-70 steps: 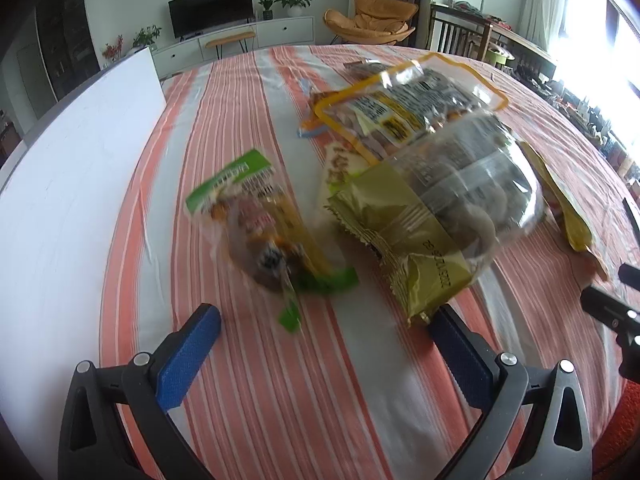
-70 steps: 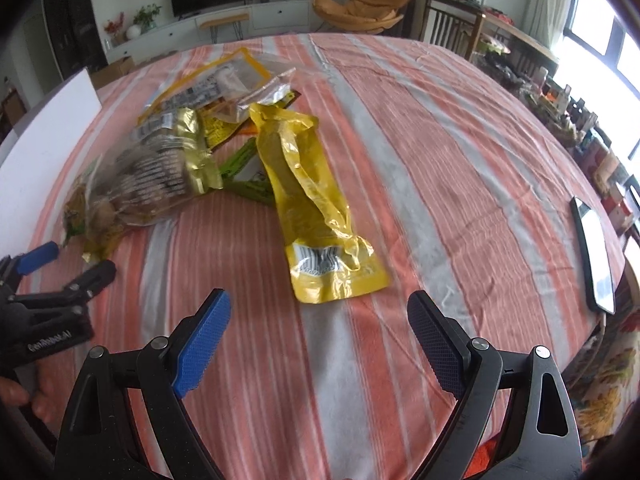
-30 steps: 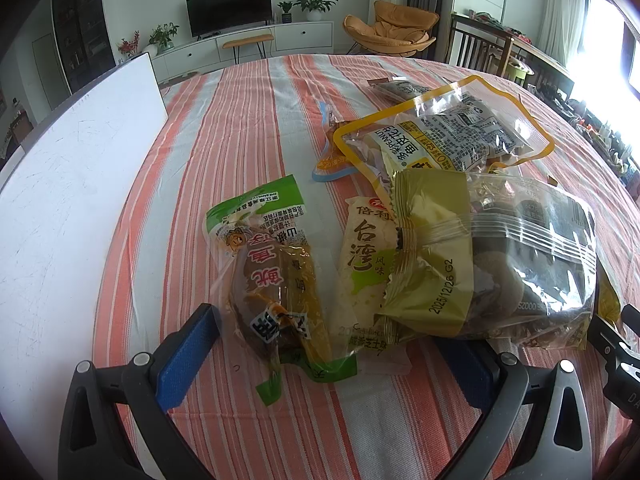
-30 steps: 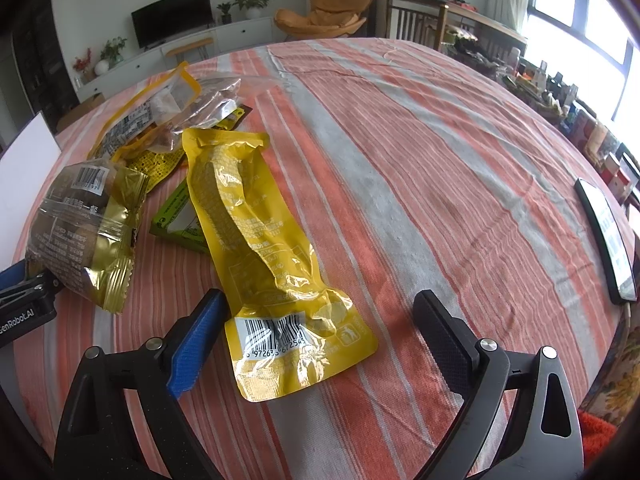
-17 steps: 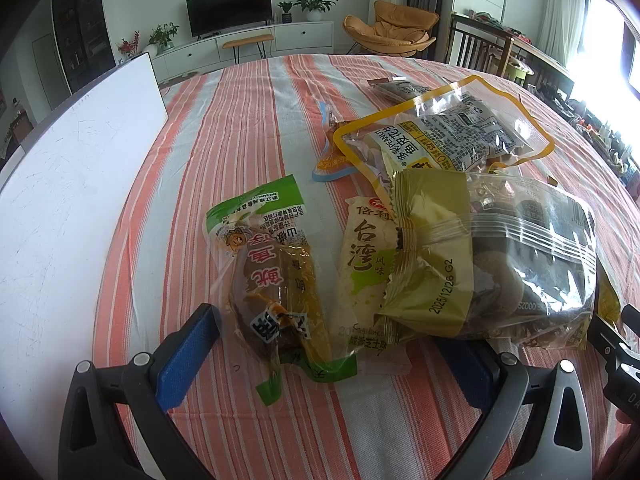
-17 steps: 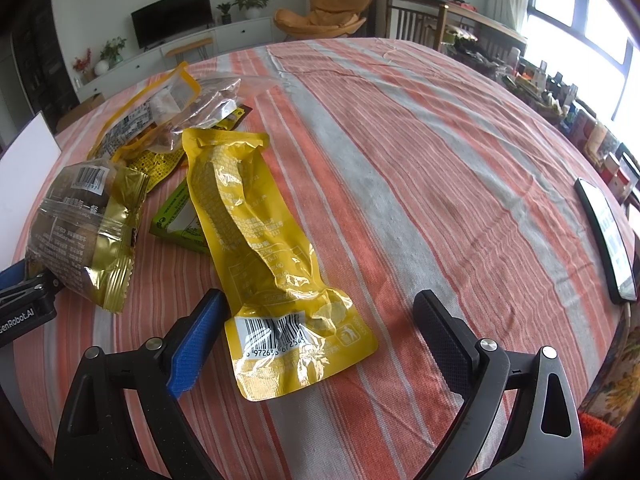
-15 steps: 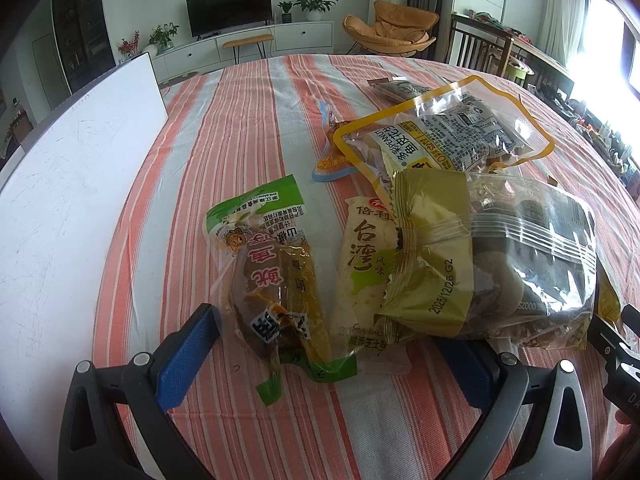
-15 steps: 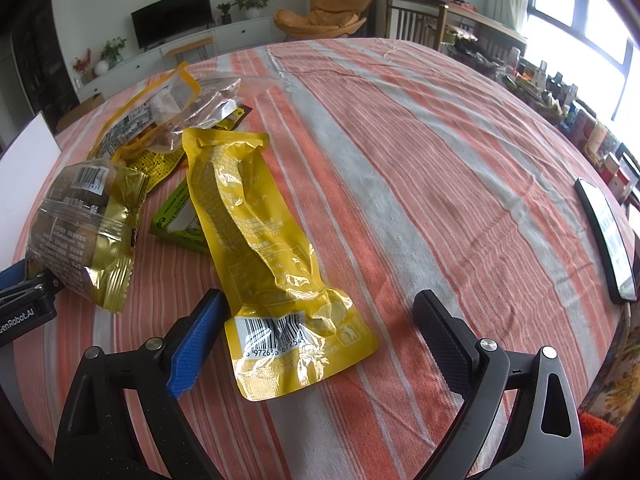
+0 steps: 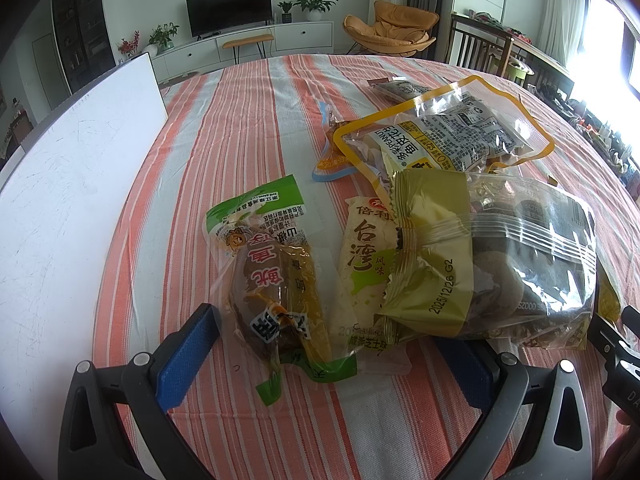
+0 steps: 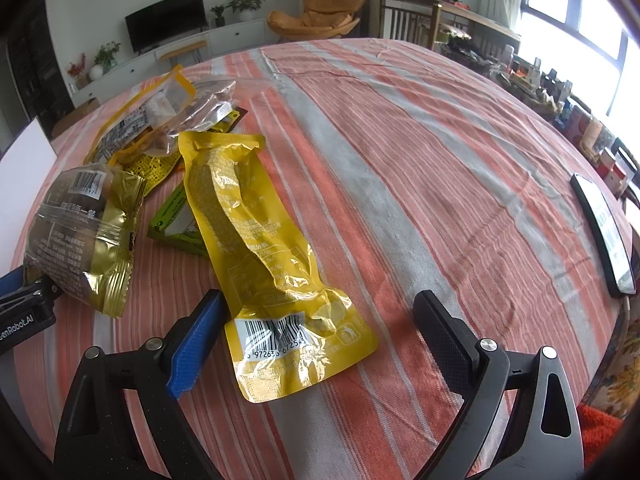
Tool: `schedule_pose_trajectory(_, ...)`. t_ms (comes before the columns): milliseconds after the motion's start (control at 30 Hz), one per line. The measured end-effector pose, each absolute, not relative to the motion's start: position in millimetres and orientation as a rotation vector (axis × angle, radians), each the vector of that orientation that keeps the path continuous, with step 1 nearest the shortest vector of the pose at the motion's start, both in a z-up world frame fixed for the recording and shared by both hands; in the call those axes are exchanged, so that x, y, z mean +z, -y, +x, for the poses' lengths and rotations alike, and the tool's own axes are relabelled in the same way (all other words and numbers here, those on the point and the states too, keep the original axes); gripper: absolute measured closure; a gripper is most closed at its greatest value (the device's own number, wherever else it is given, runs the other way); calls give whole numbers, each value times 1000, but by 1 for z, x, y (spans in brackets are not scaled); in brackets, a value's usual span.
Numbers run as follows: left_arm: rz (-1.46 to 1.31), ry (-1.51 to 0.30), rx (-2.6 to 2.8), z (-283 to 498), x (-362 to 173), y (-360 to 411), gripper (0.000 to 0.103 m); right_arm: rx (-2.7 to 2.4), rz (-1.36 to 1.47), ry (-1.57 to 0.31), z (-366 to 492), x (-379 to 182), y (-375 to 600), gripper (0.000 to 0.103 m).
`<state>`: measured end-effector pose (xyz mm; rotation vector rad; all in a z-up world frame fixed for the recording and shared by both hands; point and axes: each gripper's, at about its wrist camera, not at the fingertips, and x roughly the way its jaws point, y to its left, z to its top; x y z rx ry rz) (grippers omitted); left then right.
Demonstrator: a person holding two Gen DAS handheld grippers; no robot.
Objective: Organize snacks
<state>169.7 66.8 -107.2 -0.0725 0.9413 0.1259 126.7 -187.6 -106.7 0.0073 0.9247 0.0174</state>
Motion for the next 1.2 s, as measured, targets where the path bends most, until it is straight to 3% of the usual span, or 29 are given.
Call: schedule_pose_trajectory(1200,-73,-941,126,169,-108,-67,0,58,-16,-922,165,-107,179,6)
